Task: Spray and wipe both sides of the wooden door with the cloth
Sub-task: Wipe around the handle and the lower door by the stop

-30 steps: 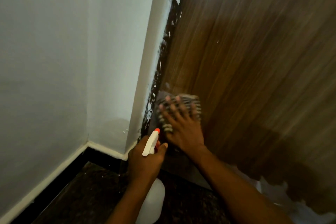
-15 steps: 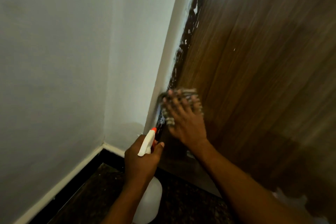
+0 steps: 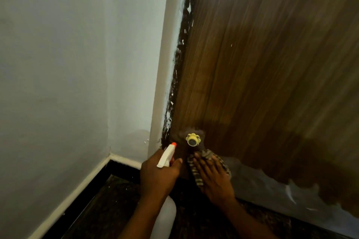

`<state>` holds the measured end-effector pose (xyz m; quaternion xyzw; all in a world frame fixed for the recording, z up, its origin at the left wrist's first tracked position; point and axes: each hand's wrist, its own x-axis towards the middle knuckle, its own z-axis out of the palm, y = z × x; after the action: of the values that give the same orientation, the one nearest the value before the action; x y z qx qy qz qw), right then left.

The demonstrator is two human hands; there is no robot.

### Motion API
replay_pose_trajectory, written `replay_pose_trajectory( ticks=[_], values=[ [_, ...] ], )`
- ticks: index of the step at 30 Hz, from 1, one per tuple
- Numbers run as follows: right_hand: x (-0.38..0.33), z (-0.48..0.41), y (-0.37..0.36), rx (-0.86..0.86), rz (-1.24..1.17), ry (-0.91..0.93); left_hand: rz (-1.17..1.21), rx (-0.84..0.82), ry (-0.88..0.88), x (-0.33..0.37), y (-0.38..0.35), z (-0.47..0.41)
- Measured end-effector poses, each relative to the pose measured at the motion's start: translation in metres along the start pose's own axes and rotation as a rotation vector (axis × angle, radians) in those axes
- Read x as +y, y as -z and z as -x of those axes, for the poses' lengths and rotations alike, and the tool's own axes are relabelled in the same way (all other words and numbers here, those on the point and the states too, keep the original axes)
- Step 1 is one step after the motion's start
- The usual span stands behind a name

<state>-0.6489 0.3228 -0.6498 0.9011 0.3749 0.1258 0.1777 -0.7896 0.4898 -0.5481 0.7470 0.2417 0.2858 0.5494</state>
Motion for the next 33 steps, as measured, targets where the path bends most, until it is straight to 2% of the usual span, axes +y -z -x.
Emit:
replay_pose_trajectory(
  ticks=[4, 7, 9, 11, 14, 15, 17, 21, 23, 27, 29, 33],
  values=[
    [0.032, 0.023, 0.009, 0.202, -0.116, -0.226, 0.022, 0.005, 0.063, 0.0, -0.016, 0.011],
    [0.042, 0.003, 0.038, 0.347, -0.116, -0.373, 0.043, -0.013, 0.131, 0.002, -0.022, 0.012],
    [0.037, -0.025, 0.059, 0.452, -0.105, -0.396, 0.009, 0.002, 0.127, -0.002, -0.024, 0.01],
    [0.02, -0.057, 0.079, 0.462, -0.065, -0.211, -0.033, 0.019, 0.117, -0.004, -0.024, 0.009],
    [-0.01, -0.088, 0.09, 0.265, 0.116, 0.202, -0.078, 0.031, 0.054, -0.005, -0.024, 0.011],
    [-0.009, -0.09, 0.089, 0.193, 0.174, 0.272, -0.079, 0.035, 0.031, -0.004, -0.025, 0.013],
    [0.004, -0.084, 0.081, 0.224, 0.205, 0.293, -0.046, 0.043, 0.003, -0.001, -0.025, 0.015],
    [0.031, -0.036, 0.049, 0.403, -0.054, 0.007, -0.002, -0.019, 0.05, -0.004, -0.03, 0.012],
    [0.032, -0.002, 0.02, 0.377, -0.105, -0.094, -0.033, -0.069, 0.059, -0.005, -0.037, 0.015],
    [0.028, 0.052, -0.043, 0.208, -0.149, -0.242, -0.103, -0.101, 0.028, 0.0, -0.051, 0.024],
    [0.025, 0.053, -0.049, 0.16, -0.171, -0.329, -0.106, -0.086, 0.05, -0.001, -0.052, 0.024],
    [-0.003, 0.02, -0.032, 0.208, -0.246, -0.436, -0.089, -0.032, 0.112, -0.01, -0.044, 0.021]
  ],
)
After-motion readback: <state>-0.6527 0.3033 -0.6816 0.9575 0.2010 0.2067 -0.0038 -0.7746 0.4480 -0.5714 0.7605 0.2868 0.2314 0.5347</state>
